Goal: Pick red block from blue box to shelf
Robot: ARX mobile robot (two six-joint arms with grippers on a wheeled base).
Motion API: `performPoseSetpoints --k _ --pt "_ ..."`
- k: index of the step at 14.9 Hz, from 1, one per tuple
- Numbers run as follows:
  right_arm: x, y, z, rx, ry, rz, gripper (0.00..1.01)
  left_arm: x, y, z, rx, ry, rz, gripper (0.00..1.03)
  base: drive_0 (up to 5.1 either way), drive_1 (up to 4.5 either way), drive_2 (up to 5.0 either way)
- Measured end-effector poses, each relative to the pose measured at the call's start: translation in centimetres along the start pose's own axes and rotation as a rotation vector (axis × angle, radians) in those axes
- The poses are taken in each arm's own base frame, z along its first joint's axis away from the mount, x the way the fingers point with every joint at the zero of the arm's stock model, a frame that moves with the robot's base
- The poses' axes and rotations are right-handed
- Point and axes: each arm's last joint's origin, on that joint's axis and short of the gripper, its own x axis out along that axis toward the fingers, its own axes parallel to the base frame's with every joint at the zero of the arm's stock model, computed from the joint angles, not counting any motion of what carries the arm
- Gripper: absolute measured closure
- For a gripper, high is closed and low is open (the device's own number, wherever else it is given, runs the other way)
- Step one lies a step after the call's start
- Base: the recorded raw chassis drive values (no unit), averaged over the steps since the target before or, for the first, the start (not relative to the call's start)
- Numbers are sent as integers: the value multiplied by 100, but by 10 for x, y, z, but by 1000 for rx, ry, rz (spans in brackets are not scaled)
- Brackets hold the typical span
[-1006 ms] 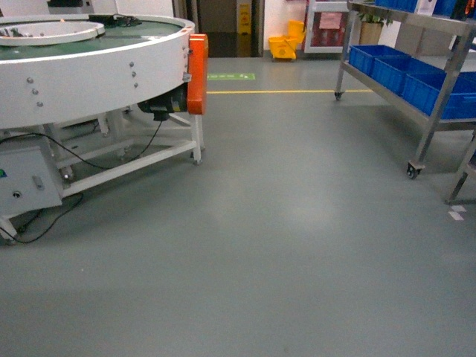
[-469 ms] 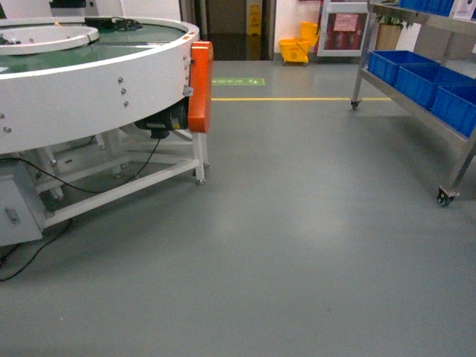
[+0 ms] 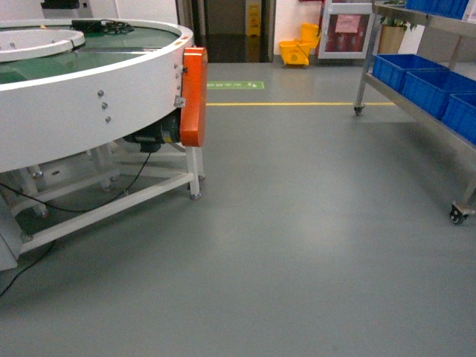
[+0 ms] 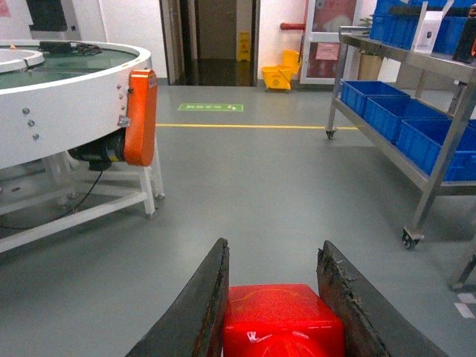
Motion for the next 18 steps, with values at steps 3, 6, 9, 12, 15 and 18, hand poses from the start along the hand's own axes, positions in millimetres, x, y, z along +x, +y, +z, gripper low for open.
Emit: performPoseSetpoints --k 3,6,9,12,15,18 --pt "0 0 0 0 -2 0 72 0 0 0 0 0 1 5 11 437 -415" --pt "0 0 0 0 -3 0 72 0 0 0 0 2 1 5 11 437 -415" --pt "0 0 0 0 -2 0 72 0 0 0 0 0 0 5 11 437 -415" --pt "0 0 0 0 0 0 72 0 0 0 0 0 0 5 8 437 -421" --pt "0 0 0 0 0 0 72 0 0 0 0 1 0 5 -2 429 -432" --pt "0 0 0 0 -1 0 72 0 0 0 0 -1 0 5 -6 425 -436"
